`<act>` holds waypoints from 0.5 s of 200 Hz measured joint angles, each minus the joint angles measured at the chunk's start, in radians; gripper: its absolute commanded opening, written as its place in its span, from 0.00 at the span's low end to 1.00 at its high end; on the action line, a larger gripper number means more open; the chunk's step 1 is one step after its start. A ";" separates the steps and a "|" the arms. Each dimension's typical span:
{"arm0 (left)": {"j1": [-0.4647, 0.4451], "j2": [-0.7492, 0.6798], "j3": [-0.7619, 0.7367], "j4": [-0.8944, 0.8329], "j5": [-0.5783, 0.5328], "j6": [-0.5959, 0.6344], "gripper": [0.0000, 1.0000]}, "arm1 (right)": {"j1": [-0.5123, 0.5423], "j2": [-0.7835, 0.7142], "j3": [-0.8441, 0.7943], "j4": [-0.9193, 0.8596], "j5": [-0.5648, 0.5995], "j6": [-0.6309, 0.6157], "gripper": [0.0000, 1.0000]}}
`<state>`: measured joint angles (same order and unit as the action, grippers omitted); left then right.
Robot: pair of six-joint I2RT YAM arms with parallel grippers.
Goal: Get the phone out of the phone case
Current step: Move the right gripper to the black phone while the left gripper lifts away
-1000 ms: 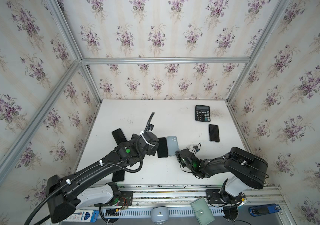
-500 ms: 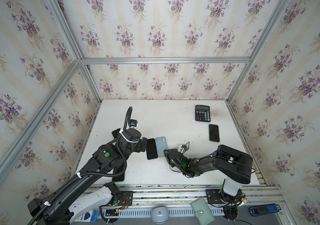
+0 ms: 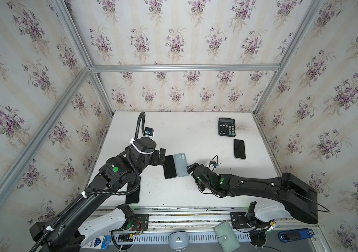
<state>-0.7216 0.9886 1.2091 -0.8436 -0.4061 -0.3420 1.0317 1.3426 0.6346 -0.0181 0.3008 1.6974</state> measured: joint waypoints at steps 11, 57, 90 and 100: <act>0.000 0.009 0.026 -0.002 0.013 -0.002 1.00 | -0.034 -0.065 0.020 -0.088 -0.003 -0.046 1.00; 0.001 0.063 0.152 0.011 0.134 -0.011 1.00 | -0.414 -0.277 0.151 -0.550 -0.035 -0.441 1.00; 0.001 0.119 0.203 0.025 0.249 -0.016 1.00 | -0.834 -0.267 0.211 -0.746 -0.093 -0.884 0.99; 0.001 0.130 0.212 0.029 0.275 -0.019 1.00 | -0.914 -0.220 0.235 -0.765 -0.130 -1.007 0.99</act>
<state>-0.7208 1.1187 1.4208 -0.8150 -0.1310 -0.3611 0.1173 1.1229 0.8692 -0.7834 0.1711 0.6903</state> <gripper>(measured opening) 0.996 0.995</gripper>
